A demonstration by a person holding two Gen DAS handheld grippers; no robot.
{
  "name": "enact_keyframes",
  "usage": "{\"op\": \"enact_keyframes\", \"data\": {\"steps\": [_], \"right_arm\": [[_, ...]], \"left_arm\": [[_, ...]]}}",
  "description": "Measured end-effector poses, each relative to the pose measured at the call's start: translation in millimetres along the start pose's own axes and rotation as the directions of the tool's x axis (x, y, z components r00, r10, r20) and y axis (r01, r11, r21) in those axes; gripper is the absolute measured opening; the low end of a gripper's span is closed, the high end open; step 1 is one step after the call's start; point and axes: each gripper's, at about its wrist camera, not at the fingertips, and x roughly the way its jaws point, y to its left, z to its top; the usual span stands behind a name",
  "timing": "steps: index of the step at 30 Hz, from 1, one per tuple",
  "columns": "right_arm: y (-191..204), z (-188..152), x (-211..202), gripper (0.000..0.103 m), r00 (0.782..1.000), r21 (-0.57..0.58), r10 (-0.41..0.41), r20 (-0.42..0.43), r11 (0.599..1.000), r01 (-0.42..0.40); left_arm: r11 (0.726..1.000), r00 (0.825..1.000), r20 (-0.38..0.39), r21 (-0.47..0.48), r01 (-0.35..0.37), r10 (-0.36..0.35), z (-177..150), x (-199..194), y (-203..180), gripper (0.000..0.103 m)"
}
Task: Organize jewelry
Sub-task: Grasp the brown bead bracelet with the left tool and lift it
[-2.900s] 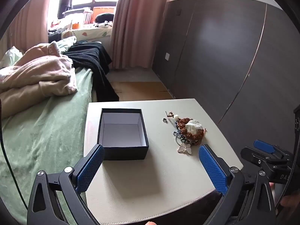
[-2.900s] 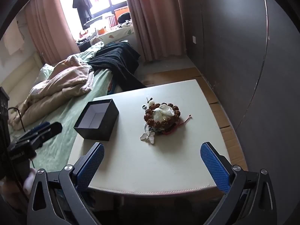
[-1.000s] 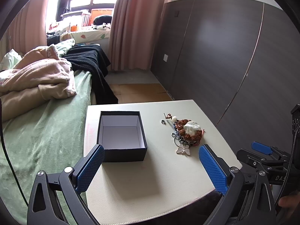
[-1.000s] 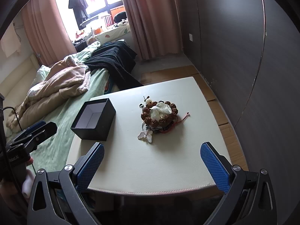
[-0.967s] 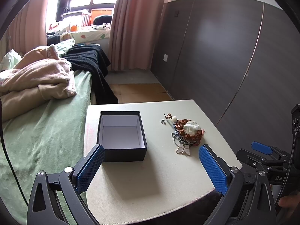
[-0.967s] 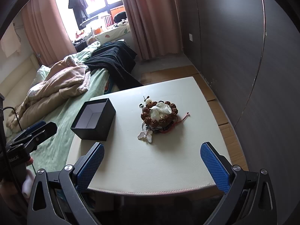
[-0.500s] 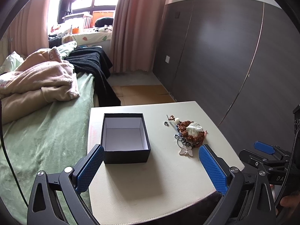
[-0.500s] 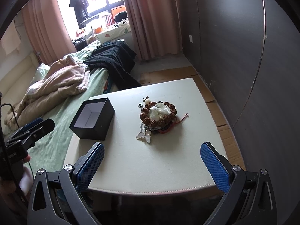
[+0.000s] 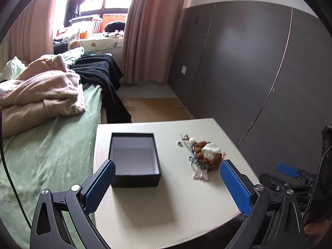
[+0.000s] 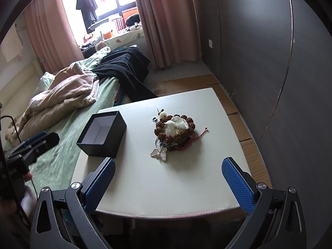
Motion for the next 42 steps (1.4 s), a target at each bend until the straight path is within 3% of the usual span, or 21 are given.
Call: {"op": "enact_keyframes", "data": {"steps": [9, 16, 22, 30, 42], "right_arm": [[-17.8, 6.5, 0.5, 0.103, 1.0, 0.054, -0.011, -0.007, 0.998, 0.011], [-74.9, 11.2, 15.0, 0.103, 0.998, 0.302, 0.02, -0.055, 0.953, -0.003], [-95.7, 17.5, 22.9, 0.103, 0.998, 0.358, 0.018, -0.056, 0.934, 0.003], [-114.2, 22.7, 35.1, 0.103, 0.997, 0.431, 0.05, -0.059, 0.902, -0.02], [-126.2, 20.9, 39.3, 0.103, 0.996, 0.473, 0.053, -0.065, 0.881, -0.016]], "left_arm": [[0.999, 0.999, -0.018, 0.027, 0.044, -0.044, 3.8, 27.0, -20.8, 0.099], [0.994, 0.994, -0.078, 0.069, 0.082, -0.077, 6.4, 62.3, -45.5, 0.076], [0.991, 0.985, -0.134, 0.064, 0.117, -0.107, 5.9, 94.4, -56.8, 0.062], [0.994, 0.968, -0.231, 0.02, 0.104, -0.096, 0.2, 148.0, -63.8, 0.041], [0.998, 0.951, -0.302, -0.02, 0.066, -0.069, -12.9, 197.4, -72.0, 0.033]]}}
